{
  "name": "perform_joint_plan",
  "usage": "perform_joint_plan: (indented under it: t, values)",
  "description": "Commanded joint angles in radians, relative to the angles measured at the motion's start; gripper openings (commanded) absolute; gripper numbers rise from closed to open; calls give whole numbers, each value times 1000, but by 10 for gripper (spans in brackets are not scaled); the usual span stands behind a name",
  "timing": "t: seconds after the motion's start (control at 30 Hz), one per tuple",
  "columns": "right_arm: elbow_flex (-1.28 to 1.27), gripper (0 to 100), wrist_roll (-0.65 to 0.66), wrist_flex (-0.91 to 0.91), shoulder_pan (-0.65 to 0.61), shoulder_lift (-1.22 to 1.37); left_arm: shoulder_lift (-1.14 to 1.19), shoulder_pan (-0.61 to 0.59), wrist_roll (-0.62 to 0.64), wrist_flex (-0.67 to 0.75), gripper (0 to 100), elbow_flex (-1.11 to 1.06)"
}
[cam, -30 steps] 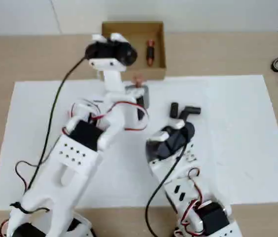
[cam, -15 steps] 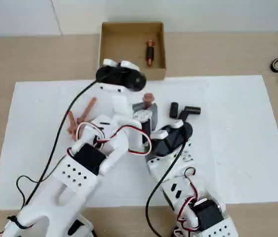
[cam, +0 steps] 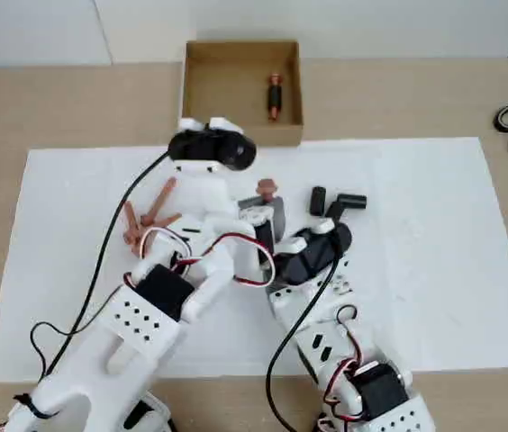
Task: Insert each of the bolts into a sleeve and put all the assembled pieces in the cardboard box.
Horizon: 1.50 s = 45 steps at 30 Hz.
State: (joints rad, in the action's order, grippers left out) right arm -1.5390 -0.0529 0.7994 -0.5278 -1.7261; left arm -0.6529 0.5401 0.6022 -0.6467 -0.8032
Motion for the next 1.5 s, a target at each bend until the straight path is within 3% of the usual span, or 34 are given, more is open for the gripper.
perform_joint_plan:
  t: [0.0,0.37,1.47]
  values:
    - [6,3,-12,-25,-7,-18,-40,5,8,8,6,4]
    - [6,3,-12,-25,-5,-18,-40,63,8,8,6,4]
    - [6,3,-12,-25,-2,-18,-40,69,0,-241,6,2]
